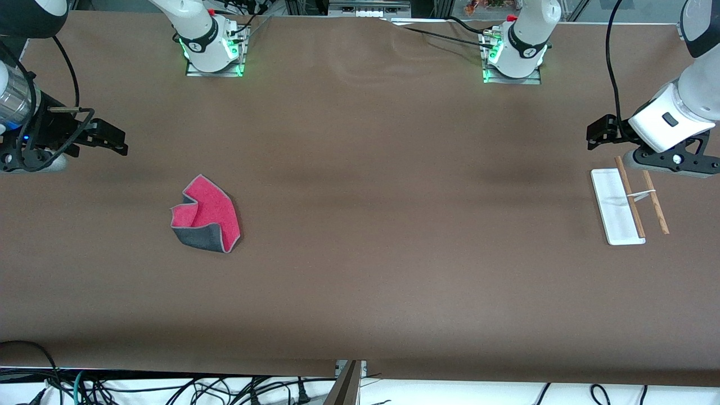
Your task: Pass towel and hang on rack
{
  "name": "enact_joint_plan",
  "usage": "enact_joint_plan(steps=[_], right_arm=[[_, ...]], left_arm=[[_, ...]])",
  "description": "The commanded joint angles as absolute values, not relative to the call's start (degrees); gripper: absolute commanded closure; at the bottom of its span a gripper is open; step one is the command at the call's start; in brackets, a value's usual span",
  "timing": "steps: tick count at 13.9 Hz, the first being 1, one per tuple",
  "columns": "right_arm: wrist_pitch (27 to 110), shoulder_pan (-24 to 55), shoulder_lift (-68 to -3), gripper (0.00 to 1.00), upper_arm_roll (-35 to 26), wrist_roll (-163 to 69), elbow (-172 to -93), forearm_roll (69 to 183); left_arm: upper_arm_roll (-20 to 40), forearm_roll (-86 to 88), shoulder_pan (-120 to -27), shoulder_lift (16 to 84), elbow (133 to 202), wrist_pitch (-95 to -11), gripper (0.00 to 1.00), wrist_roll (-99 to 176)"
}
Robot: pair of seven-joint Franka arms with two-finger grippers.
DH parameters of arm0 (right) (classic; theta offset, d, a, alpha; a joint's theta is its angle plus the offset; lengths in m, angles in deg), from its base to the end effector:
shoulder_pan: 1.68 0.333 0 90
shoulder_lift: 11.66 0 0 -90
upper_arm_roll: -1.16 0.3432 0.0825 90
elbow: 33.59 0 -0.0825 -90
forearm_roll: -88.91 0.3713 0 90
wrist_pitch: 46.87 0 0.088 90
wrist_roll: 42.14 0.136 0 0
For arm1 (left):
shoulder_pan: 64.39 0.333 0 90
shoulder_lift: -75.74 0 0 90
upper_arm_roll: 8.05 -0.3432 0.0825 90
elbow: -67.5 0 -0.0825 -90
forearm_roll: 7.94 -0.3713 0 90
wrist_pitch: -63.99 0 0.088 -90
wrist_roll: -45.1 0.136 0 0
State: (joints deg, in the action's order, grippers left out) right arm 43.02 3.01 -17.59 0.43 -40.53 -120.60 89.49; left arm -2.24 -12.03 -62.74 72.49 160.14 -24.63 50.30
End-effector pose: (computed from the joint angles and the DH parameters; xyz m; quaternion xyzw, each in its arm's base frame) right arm 0.5717 0.0413 0.5887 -0.9994 -0.0204 0.0268 0.0031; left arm 0.5490 -0.0286 0.5693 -0.9940 0.0829 0.0635 0.0322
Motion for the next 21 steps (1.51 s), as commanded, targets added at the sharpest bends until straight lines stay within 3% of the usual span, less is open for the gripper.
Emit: enact_joint_plan(steps=[1,21], right_arm=[[42.17,3.06,-17.55,0.0,0.63,-40.12,-119.64,89.79],[42.26,2.54,-17.72,0.0,0.01,-41.17,-119.64,89.53]], left_arm=[[-2.07,-11.28,-62.28,72.75,159.87,-24.17,0.0,50.37],[-2.07,-11.28,-62.28,72.75,159.87,-24.17,0.0,50.37]])
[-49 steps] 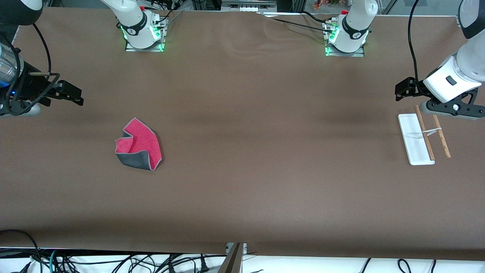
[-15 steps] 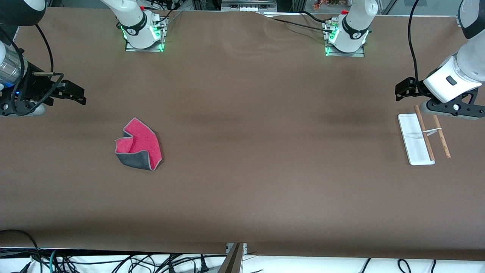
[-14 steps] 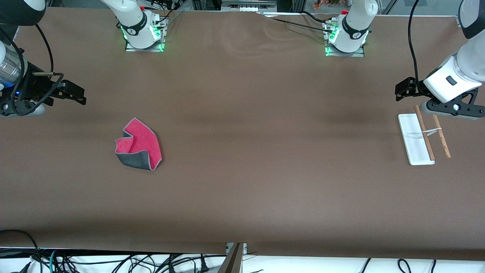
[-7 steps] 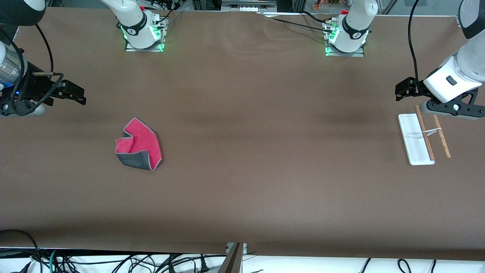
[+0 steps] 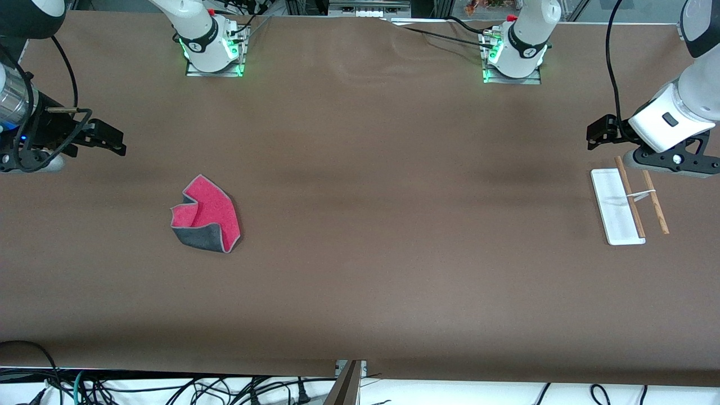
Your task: Pass towel and hang on rack
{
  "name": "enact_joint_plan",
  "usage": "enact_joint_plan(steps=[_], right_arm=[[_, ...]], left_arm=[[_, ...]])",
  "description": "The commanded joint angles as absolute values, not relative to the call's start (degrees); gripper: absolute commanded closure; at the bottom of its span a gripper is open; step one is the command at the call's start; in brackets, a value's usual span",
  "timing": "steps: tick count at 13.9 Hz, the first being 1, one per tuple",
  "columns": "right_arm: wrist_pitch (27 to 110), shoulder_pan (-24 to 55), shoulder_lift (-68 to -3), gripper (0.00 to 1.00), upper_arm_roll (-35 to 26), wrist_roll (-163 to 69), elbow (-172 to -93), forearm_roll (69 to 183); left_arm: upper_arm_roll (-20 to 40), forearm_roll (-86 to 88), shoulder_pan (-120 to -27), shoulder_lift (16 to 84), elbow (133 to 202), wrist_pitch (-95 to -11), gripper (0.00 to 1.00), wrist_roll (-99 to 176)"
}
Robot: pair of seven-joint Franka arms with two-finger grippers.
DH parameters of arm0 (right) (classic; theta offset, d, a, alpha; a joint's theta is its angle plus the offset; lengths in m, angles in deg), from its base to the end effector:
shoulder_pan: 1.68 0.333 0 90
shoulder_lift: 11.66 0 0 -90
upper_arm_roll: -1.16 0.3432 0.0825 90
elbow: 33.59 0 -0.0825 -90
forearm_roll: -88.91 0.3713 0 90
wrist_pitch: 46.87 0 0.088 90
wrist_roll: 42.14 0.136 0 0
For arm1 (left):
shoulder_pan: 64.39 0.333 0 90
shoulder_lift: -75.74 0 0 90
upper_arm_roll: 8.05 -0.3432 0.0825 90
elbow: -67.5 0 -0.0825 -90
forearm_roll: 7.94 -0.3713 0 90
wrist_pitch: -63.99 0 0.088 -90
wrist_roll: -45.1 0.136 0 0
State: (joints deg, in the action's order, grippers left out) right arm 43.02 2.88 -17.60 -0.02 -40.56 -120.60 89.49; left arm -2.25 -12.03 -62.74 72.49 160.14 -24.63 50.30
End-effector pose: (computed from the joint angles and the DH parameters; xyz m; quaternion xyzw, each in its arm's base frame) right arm 0.5721 0.0358 0.5886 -0.9995 -0.0156 0.0268 0.0028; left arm 0.5491 -0.0285 0.5693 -0.9940 0.0828 0.0635 0.0322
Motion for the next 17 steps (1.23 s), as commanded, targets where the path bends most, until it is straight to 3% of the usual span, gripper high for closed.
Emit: enact_joint_plan(steps=[1,12,14,17], right_arm=[[42.17,2.71,-17.72,0.0,0.19,-40.57,-119.64,89.0],[41.64,2.63,-22.63,0.0,0.28,-42.05,-121.66,89.17],[47.4,2.62,-23.7,0.0,0.1,-41.97,-126.2,88.82],[64.52,2.45,-23.61,0.0,-0.25,-41.97,-139.64,88.82]], left_arm=[[-2.07,-11.2,-62.28,72.75,159.87,-24.17,0.0,50.37],[-2.16,-10.59,-62.1,72.4,159.87,-23.99,0.0,50.37],[-2.16,-10.05,-62.19,72.4,159.87,-23.99,0.0,50.2],[-2.25,-10.05,-62.1,72.4,159.96,-23.99,0.0,50.37]])
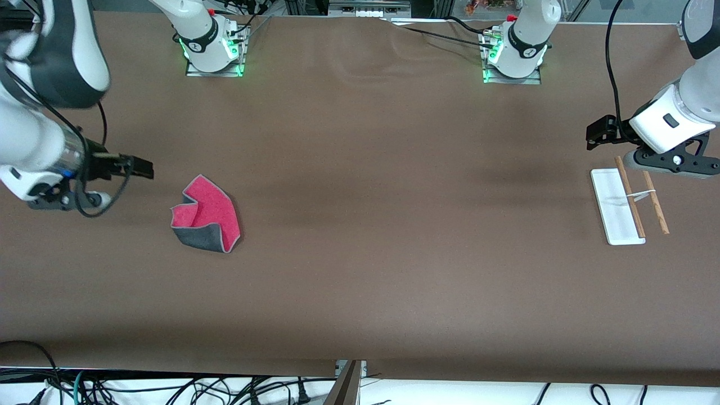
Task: Pass towel and hang on rack
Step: 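Move the right gripper down onto the pink-grey towel's edge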
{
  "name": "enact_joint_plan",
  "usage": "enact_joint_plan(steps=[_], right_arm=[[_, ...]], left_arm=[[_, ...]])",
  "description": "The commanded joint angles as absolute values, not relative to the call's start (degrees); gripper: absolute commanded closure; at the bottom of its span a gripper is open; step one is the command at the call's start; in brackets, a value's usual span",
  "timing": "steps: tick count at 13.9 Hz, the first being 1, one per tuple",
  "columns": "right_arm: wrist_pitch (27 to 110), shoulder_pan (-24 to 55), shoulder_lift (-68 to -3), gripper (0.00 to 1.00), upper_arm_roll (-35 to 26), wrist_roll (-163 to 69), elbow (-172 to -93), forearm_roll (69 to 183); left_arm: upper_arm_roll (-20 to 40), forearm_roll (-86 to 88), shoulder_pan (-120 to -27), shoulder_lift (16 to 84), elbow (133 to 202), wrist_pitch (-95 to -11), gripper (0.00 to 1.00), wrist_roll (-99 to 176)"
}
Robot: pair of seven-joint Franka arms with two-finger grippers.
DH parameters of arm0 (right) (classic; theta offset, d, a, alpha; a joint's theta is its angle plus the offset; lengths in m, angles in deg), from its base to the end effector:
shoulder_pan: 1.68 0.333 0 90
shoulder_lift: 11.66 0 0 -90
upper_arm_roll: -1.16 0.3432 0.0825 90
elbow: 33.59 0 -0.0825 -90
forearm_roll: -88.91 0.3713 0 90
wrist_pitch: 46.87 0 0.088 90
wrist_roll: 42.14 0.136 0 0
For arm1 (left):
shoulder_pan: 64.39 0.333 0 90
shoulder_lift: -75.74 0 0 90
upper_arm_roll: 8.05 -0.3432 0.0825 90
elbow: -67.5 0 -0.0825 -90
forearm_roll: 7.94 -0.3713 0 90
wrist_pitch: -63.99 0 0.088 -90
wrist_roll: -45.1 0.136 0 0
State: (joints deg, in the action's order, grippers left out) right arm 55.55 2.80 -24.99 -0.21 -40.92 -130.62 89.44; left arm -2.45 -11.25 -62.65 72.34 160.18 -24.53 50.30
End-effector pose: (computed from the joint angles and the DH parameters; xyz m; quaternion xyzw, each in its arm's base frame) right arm 0.6036 0.0349 0.4493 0.9975 0.0153 -0.0692 0.0009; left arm 0.5493 -0.0276 0.5674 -0.9943 0.0800 0.0661 0.0252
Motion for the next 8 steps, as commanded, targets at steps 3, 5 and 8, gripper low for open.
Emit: enact_joint_plan(steps=[3,5,8], right_arm=[[77.39,2.36,-27.28,0.0,-1.39,-42.05,-145.65,88.73],[80.73,2.36,-30.28,0.0,-1.92,-41.97,-145.65,88.73],[82.68,2.36,-31.96,0.01,-2.71,-41.97,-147.05,88.73]], left_arm=[[-2.25,-10.05,-62.1,72.4,159.96,-23.99,0.0,50.37],[-2.25,-10.05,-62.1,72.4,159.96,-23.99,0.0,50.37],[-2.25,-10.05,-62.1,72.4,159.96,-23.99,0.0,50.37]])
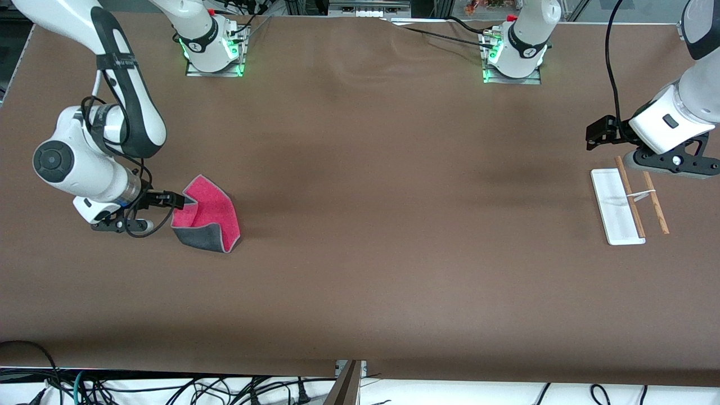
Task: Pass towel and hang on rack
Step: 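Move the right gripper down onto the pink-grey towel's edge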
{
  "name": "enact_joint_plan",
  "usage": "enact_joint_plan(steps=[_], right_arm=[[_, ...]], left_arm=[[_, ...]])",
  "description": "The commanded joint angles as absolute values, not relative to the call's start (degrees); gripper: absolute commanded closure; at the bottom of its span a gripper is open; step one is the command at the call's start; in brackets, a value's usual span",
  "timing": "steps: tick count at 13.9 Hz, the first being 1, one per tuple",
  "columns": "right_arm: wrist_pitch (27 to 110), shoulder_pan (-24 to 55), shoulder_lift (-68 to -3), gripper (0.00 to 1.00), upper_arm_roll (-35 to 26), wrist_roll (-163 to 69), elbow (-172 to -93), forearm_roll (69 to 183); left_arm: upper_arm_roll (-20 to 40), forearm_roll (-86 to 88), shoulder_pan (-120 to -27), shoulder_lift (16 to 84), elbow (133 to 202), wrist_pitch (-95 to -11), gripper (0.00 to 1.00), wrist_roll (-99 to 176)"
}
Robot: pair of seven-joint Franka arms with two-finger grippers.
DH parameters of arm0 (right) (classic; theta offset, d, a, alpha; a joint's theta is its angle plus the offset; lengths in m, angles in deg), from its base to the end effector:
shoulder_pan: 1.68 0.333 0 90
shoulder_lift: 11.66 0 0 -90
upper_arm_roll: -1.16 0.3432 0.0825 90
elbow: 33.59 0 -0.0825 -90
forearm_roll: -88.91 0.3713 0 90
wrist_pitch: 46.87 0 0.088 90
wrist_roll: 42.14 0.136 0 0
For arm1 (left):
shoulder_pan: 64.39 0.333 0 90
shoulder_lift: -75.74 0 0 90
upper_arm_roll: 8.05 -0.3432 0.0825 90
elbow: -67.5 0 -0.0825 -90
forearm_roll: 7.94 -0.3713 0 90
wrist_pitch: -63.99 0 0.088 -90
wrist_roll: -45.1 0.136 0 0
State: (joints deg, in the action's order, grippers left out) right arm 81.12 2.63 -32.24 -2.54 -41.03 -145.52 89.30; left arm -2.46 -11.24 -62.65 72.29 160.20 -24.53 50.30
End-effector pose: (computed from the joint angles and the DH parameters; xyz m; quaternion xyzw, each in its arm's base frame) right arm 0.6043 0.0084 0.2931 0.9992 -0.0049 -0.0389 0.0094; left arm 0.5495 -0.0275 0.5667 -0.9943 0.0800 0.0667 0.0251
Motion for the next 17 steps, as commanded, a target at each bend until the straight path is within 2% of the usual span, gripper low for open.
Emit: enact_joint_plan(steps=[1,10,15,17], right_arm=[[84.34,2.36,-32.13,0.01,-2.8,-41.97,-147.93,88.73],[90.16,-0.01,-37.76,0.02,-2.97,-41.7,-149.7,89.17],[90.24,-0.1,-38.46,0.11,-2.89,-41.26,-149.96,89.79],[90.33,-0.19,-38.64,0.17,-2.89,-41.09,-150.22,89.88]], left_arm=[[-2.25,-10.05,-62.1,72.4,159.96,-23.99,0.0,50.37],[-2.25,-10.05,-62.1,72.4,159.96,-23.9,0.0,50.37],[-2.25,-10.05,-62.1,72.4,159.96,-23.9,0.0,50.37],[-2.25,-10.05,-62.1,72.31,159.96,-23.9,0.0,50.37]])
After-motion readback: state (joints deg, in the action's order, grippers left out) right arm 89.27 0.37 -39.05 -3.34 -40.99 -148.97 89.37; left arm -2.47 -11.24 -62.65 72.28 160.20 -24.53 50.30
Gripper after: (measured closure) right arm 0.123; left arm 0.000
